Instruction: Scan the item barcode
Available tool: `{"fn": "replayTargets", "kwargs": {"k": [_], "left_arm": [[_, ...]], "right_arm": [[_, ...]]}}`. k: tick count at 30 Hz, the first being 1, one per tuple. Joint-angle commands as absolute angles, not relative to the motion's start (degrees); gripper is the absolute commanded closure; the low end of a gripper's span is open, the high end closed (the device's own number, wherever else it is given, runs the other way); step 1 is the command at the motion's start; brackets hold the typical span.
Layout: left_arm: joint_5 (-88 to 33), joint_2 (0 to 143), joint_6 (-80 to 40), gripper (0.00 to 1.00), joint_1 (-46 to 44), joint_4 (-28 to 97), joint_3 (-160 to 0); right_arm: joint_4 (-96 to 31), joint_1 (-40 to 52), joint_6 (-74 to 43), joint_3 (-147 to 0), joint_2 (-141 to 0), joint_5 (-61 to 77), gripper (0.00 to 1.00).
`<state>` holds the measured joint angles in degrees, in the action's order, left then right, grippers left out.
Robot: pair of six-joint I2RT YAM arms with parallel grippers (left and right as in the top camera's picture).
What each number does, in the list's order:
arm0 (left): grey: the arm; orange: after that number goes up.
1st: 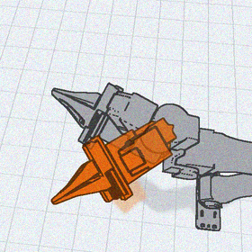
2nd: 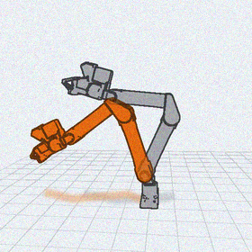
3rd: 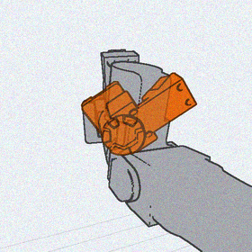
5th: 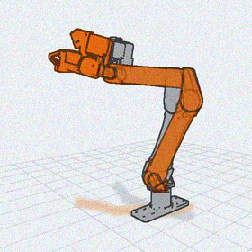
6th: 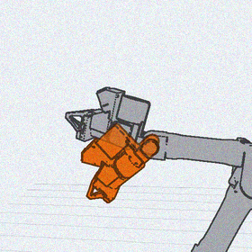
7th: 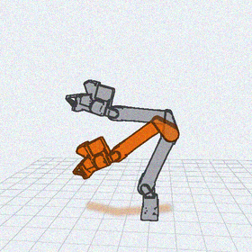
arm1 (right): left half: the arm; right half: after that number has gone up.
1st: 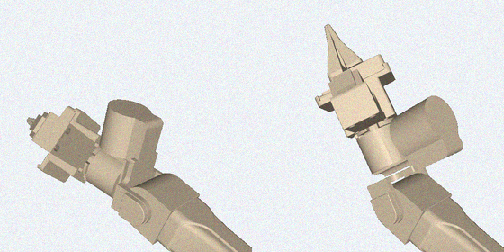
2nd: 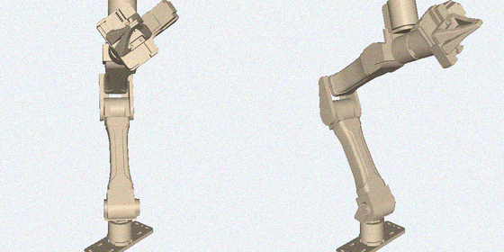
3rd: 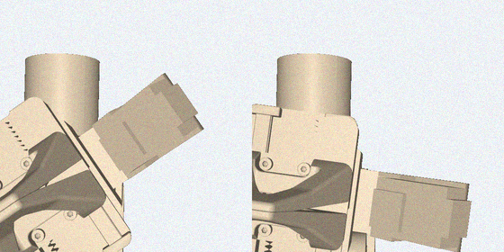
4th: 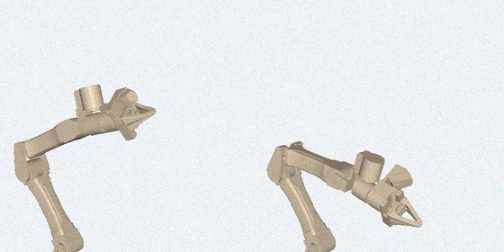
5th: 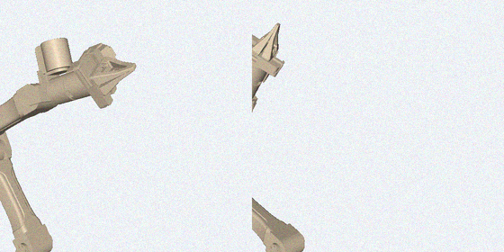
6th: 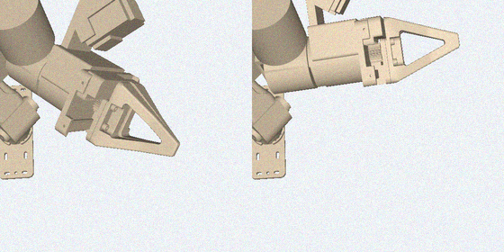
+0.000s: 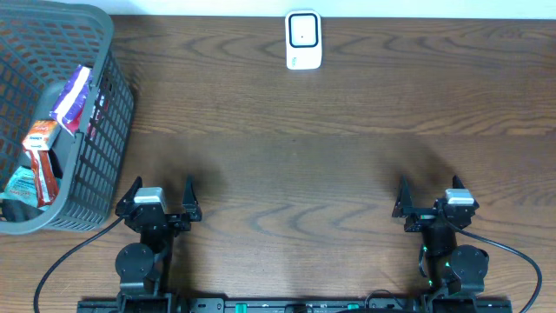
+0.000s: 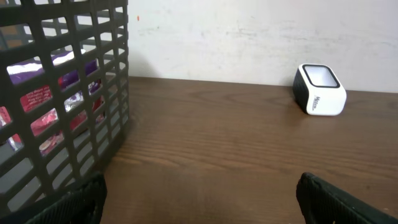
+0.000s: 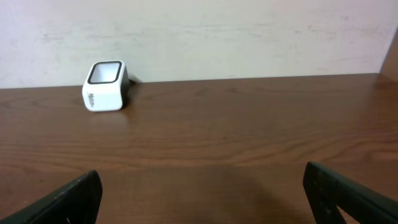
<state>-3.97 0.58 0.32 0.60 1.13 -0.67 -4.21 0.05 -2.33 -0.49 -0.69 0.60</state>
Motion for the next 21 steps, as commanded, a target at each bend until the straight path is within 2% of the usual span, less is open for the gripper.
{"fn": "replayTargets", "kwargs": {"k": [1,5,8,14,21], "left_arm": [[-5.3,0.2,1.3,0.02,0.8,3.8,-0.2],[-4.7,0.2,1.8,0.02,0.8,3.8,-0.2],[0.1,0.2,4.5,0.02,0.8,3.9,-0.2],[0.1,0.2,4.5,0.03,0.8,4.1,-0.2],[-10.0,0.3,-3.2,0.02,0.8,3.4,-0.3]], "right_arm": [[-4.3,-0.4,-1.8,-0.3,-0.6,0.3,0.01],[-4.3,-0.4,-1.8,-0.3,-0.6,0.3,0.01],[-4.3,-0.4,-1.8,-0.3,-0.6,0.3,0.01],[-4.3,-0.4,-1.8,-0.3,-0.6,0.3,0.01],[-4.3,-0.4,-1.8,-0.3,-0.6,0.3,0.01]]}}
